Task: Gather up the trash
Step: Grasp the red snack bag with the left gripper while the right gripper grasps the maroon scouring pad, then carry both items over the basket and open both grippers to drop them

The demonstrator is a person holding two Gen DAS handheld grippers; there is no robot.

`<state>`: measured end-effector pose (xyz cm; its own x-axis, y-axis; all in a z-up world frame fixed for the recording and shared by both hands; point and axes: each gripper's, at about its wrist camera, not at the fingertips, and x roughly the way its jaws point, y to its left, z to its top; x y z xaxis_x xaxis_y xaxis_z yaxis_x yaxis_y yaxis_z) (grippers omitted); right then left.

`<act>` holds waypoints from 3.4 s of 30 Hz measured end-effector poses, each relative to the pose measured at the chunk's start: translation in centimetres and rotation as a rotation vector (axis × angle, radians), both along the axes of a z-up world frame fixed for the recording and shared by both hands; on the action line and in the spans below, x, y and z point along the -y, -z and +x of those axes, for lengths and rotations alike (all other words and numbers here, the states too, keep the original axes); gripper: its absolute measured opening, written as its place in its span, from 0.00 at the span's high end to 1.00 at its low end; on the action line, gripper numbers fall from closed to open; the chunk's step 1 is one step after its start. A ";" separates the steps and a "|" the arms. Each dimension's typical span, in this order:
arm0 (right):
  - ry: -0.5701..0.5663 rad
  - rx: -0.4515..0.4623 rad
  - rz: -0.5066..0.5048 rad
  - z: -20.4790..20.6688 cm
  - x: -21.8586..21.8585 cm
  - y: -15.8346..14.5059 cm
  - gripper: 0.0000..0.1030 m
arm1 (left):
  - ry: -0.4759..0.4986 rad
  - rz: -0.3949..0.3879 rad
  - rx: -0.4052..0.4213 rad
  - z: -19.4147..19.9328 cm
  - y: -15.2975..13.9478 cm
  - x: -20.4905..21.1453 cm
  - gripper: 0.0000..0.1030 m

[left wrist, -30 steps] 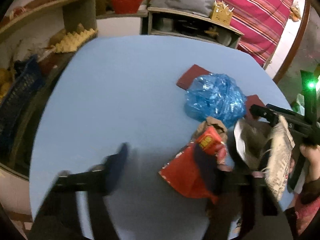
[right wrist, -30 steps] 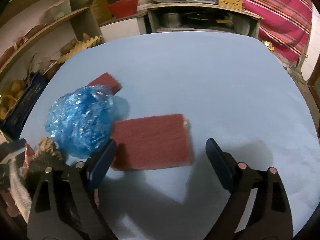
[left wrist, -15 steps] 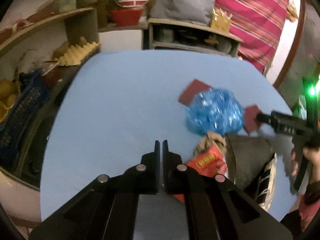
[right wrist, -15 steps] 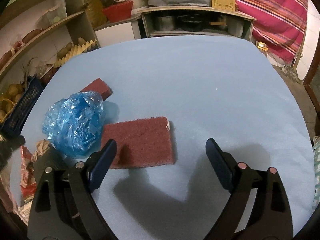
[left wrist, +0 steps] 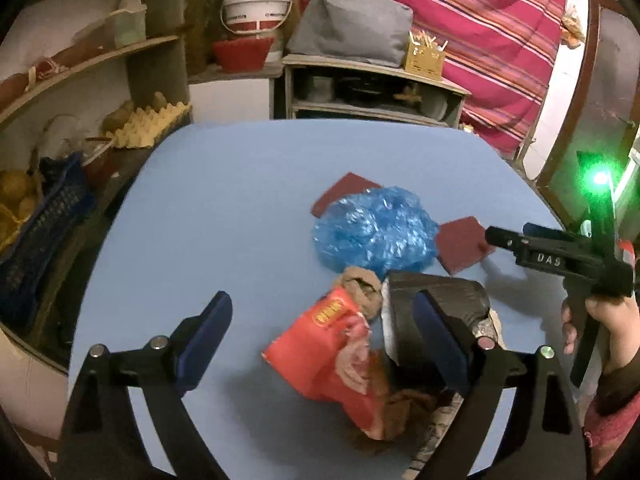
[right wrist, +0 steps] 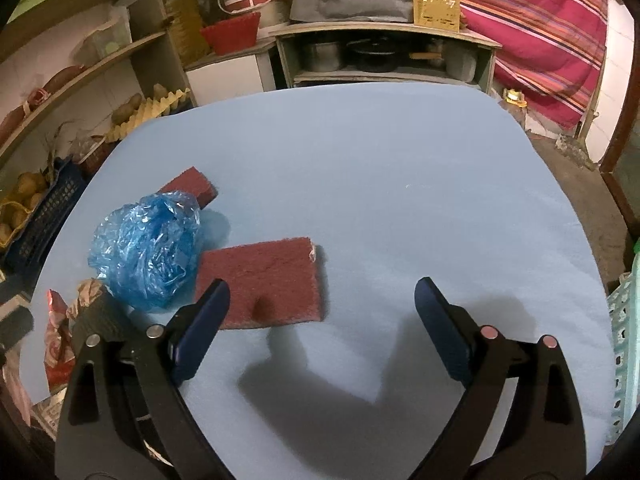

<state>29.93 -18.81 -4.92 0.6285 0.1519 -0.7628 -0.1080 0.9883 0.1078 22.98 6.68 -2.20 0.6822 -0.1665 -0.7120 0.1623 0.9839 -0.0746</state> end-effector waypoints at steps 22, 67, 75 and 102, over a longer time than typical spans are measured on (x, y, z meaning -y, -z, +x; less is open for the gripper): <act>-0.054 -0.004 -0.093 0.5 -4.1 1.9 0.04 | -0.099 -0.037 -0.055 4.2 1.4 -5.3 0.69; 0.258 0.229 -0.089 -11.7 20.0 -9.2 0.18 | 0.192 -0.010 0.171 2.4 -6.6 21.1 0.69; 0.410 0.233 -0.094 -16.3 28.3 -8.9 0.18 | 0.317 0.009 0.187 1.0 -6.6 30.3 0.69; 0.613 0.179 -0.028 -20.1 37.6 -6.3 0.18 | 0.578 -0.014 0.118 -0.2 -2.7 49.2 0.66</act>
<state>9.81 -56.42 1.40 0.7130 -0.2941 -0.6365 0.4638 0.8786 0.1137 22.77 -42.50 0.52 0.5522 -0.5437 -0.6320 0.6797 0.7326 -0.0362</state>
